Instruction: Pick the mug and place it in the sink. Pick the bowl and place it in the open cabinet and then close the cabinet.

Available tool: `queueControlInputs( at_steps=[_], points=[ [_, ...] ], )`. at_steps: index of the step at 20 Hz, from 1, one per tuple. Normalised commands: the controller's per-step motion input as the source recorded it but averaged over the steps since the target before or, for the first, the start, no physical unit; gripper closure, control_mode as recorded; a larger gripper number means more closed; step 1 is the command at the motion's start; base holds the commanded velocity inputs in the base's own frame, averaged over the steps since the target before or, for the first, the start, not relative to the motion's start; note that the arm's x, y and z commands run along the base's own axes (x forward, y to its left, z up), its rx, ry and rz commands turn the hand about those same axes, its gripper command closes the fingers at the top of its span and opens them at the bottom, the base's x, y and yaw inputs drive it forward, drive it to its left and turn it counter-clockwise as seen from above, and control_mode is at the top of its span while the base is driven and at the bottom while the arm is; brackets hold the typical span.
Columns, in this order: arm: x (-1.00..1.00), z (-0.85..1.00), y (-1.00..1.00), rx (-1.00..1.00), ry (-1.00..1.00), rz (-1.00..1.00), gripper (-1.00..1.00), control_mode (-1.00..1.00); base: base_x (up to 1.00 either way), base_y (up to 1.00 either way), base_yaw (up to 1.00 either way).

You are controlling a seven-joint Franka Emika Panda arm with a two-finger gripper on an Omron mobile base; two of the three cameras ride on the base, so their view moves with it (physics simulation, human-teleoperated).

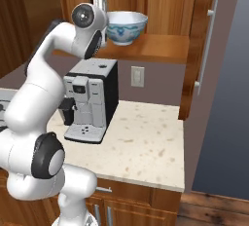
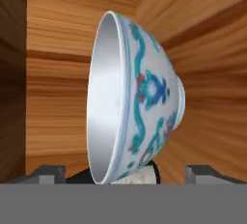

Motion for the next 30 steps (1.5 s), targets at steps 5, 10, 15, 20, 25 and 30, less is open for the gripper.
queueControlInputs(
  at_steps=[5,10,15,20,25,30],
  points=[
    [-0.42,0.18,0.06,-0.11,-0.18,0.13,-1.0,-1.0,0.0,0.0,0.0],
    [-0.88,0.15,-0.01,0.02,-0.02,0.06,-1.0,-1.0,0.0,0.0,0.0],
    [-0.93,0.06,0.0,0.0,0.0,0.0,-1.0,-1.0,0.0,0.0,0.0],
    [-0.82,0.11,0.05,0.0,0.0,0.0,-1.0,-1.0,0.0,0.0,0.0],
    [-0.97,0.01,0.04,0.0,0.0,0.0,-1.0,-1.0,0.0,0.0,0.0],
    [-0.93,0.0,0.01,0.0,0.0,0.0,-1.0,-1.0,0.0,0.0,0.0]
  ],
)
